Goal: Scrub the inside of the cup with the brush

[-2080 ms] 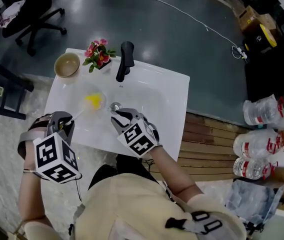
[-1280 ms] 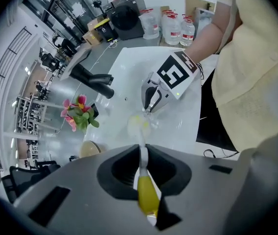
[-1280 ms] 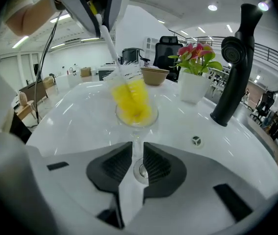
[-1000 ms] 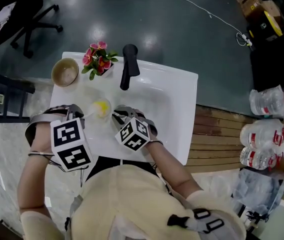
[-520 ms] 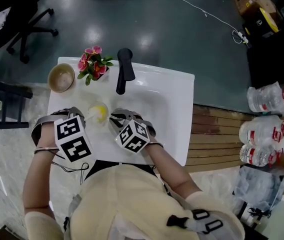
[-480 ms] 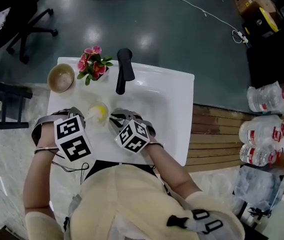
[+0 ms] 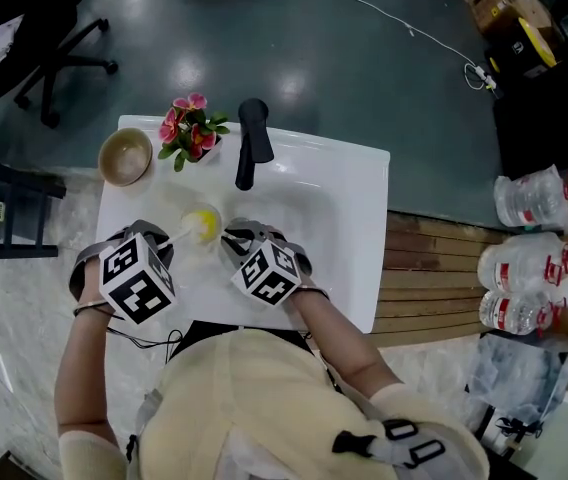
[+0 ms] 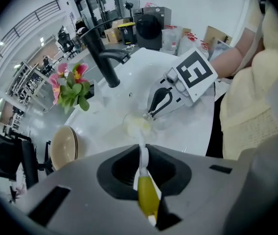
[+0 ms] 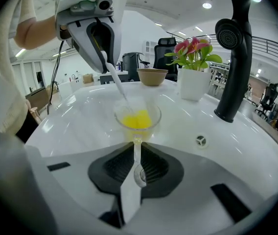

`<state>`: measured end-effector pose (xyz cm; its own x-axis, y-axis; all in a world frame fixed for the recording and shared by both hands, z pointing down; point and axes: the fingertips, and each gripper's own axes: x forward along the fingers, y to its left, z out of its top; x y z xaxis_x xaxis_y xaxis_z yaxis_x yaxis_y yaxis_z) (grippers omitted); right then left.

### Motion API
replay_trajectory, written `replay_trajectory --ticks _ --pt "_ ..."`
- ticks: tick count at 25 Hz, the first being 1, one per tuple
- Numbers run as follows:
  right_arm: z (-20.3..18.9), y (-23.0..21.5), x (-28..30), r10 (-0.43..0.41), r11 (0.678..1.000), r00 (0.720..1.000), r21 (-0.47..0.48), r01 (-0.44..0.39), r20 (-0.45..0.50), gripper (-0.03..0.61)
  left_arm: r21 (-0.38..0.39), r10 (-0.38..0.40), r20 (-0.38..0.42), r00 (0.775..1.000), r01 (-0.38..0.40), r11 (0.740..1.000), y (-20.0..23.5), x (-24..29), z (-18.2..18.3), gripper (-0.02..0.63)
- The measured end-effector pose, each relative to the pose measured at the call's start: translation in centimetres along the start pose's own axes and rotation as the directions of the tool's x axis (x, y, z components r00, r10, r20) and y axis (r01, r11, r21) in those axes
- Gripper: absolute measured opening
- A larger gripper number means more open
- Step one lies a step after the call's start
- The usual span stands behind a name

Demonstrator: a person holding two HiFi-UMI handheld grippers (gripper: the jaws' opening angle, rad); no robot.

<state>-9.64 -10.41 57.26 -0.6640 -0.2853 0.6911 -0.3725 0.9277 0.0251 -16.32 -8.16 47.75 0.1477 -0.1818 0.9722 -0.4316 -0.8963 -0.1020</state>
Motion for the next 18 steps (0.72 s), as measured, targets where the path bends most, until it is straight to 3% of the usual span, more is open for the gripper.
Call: replay_trajectory --ticks 5,18 --pt "0.0 0.1 -0.1 -0.002 1.0 1.0 -0.001 0.002 -0.005 0.051 -0.029 0.02 0.02 1.0 -0.019 0.999 -0.3 -0.6 -0.2 0.044" --pt "0.0 0.1 0.0 0.0 1.0 1.0 0.006 0.0 -0.011 0.051 0.006 0.058 0.025 0.998 -0.058 0.998 -0.6 -4.6 0.0 0.044"
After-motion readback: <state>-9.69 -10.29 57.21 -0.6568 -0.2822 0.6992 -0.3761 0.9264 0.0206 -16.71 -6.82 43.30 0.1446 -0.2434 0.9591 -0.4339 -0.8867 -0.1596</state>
